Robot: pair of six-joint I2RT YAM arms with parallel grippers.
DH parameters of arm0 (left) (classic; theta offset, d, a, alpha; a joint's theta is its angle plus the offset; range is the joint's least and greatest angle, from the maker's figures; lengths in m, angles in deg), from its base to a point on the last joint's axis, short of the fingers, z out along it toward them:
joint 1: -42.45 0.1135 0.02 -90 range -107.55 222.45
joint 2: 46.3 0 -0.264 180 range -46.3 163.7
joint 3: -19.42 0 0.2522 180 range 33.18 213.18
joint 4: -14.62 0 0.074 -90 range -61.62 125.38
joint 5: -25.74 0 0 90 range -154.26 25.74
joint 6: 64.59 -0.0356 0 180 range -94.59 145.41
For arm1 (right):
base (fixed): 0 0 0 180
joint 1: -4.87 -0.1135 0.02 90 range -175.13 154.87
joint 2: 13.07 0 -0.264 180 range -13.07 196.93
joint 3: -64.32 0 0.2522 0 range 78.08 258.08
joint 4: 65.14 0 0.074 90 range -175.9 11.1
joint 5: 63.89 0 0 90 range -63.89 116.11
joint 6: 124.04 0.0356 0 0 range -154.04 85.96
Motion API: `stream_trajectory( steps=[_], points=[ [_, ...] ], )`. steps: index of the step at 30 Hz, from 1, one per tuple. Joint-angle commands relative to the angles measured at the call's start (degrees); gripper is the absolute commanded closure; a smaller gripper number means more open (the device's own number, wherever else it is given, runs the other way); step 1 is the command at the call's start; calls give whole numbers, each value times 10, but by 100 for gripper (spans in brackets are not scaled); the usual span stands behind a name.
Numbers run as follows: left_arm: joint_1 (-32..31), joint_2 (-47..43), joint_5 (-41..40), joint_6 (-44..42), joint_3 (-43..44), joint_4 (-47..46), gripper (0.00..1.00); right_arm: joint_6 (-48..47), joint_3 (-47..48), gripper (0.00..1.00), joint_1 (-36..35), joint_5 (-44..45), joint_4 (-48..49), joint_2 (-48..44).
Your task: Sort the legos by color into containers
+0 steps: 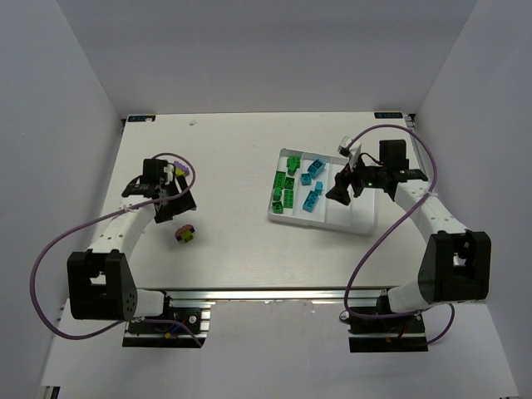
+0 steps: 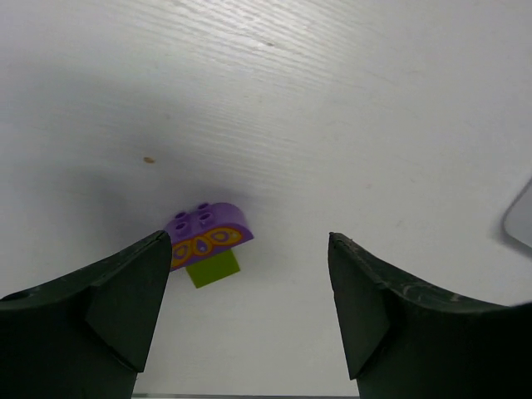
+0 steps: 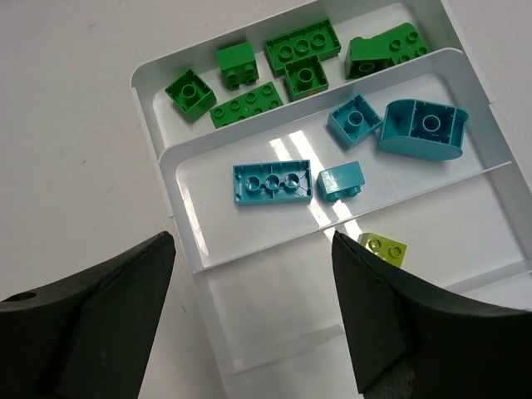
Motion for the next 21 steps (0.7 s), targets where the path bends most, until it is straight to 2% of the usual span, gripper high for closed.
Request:
stream_trajectory(
  steps=[1,4,9,13,21],
  points=[
    [-3,4,-62,5,10,69,15,-2,-4,19,2,-14,0,-20],
    [-3,1,-65,4,-6,64,13,-2,-5,19,2,-15,1,-17],
    [-5,29,-23,-3,-19,53,11,-2,1,19,2,-17,0,-10],
    [-11,51,-23,9,-15,55,4,-2,2,19,2,-16,1,-11],
    [-15,96,-53,59,6,74,2,-1,-19,19,2,-15,7,-22]
  ],
)
